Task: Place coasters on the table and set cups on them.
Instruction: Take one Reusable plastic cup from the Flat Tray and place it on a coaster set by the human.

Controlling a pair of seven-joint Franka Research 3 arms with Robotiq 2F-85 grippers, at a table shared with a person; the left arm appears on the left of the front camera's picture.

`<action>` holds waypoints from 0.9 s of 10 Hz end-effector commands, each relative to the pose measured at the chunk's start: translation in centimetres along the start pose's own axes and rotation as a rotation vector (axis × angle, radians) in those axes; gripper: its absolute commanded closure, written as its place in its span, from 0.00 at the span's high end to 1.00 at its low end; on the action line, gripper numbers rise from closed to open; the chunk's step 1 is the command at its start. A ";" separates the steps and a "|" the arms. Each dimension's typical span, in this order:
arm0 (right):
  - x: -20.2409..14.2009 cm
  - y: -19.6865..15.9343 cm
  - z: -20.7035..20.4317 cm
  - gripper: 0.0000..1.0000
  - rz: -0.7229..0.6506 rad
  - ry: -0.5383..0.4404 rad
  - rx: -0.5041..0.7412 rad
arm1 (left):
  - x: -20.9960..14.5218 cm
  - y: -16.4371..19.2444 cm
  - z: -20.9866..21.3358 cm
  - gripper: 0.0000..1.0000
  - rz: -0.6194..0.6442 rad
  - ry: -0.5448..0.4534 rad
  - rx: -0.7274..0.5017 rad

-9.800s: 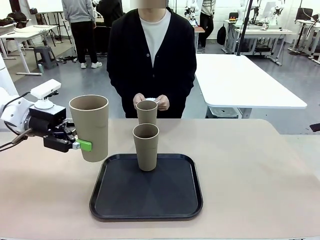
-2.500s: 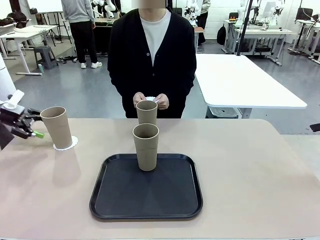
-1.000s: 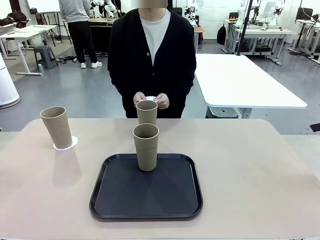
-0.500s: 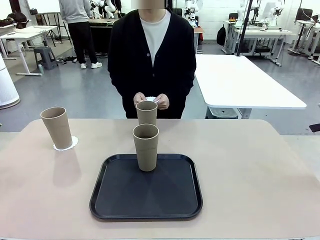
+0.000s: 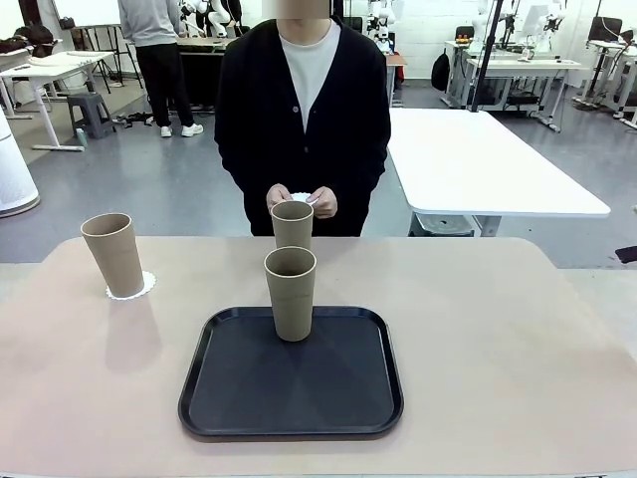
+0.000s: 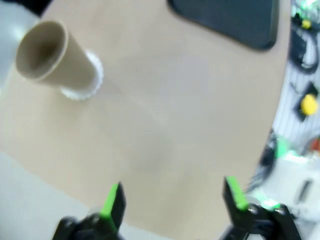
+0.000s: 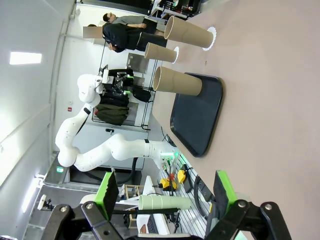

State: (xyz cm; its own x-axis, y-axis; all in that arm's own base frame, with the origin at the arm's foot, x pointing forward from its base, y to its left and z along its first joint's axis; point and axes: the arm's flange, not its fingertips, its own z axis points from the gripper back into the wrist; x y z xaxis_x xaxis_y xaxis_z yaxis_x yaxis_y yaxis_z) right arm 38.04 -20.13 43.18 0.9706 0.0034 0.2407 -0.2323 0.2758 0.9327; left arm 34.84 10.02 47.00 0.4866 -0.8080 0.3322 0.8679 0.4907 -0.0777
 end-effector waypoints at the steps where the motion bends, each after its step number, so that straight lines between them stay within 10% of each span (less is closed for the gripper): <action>1: 0.1 0.1 0.2 1.00 0.002 0.004 0.006 | 0.7 -2.5 -0.2 1.00 0.345 0.125 -0.077; 6: 0.1 0.1 0.2 1.00 0.002 0.004 0.006 | -0.2 -3.1 -1.5 1.00 0.381 0.175 -0.105; 9: 0.1 0.1 0.2 1.00 0.002 0.004 0.006 | -5.7 3.2 1.6 1.00 0.578 -0.283 -0.734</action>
State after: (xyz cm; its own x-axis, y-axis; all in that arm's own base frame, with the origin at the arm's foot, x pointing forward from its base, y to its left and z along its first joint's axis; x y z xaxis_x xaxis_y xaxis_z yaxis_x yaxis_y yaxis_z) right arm 38.03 -20.17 43.19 0.9706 0.0026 0.2409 -0.2322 0.2759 0.9327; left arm 32.27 13.28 45.84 0.8311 -0.5030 0.2373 0.5300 0.5870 -0.6120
